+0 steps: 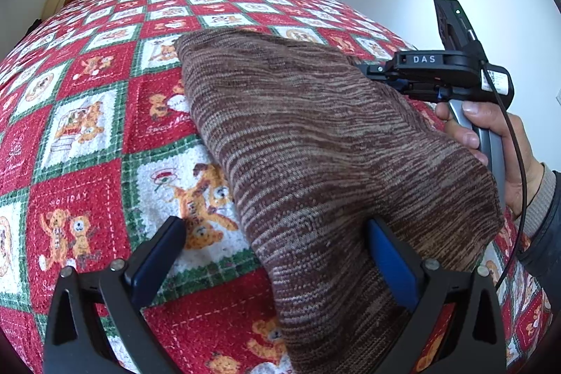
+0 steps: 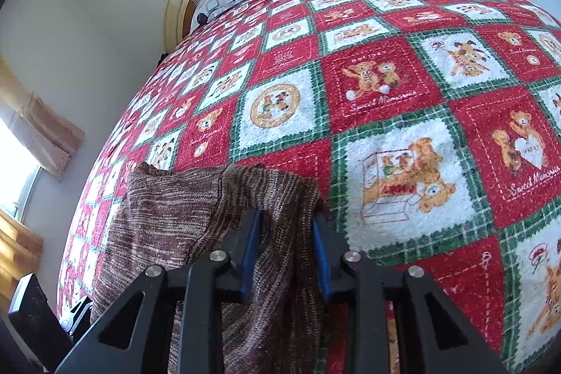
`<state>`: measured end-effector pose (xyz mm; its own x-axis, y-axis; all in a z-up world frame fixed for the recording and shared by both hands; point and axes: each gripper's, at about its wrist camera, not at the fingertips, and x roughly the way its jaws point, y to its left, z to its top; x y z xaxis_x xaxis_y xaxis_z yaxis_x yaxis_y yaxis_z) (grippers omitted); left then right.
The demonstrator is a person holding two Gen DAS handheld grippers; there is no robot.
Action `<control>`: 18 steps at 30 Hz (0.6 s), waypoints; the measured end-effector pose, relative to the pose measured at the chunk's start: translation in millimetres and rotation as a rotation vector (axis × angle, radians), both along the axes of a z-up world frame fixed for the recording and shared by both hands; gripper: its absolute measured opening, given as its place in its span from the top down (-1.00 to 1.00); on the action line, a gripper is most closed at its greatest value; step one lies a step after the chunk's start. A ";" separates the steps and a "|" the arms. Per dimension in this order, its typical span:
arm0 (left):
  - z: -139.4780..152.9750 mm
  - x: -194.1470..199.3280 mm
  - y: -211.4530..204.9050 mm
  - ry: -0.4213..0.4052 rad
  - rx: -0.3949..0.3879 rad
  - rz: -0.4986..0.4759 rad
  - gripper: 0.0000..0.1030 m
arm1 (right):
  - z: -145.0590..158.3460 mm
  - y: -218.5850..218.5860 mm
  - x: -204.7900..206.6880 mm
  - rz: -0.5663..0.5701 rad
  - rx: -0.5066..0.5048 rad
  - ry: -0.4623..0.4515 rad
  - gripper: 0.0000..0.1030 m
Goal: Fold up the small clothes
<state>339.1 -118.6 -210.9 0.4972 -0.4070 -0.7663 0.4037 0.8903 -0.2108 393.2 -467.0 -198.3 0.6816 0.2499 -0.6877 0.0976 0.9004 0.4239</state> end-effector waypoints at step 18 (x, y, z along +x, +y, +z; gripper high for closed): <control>14.5 -15.8 13.6 -0.008 -0.131 -0.038 0.43 | 49.7 41.3 -33.7 0.012 -0.161 -0.128 0.69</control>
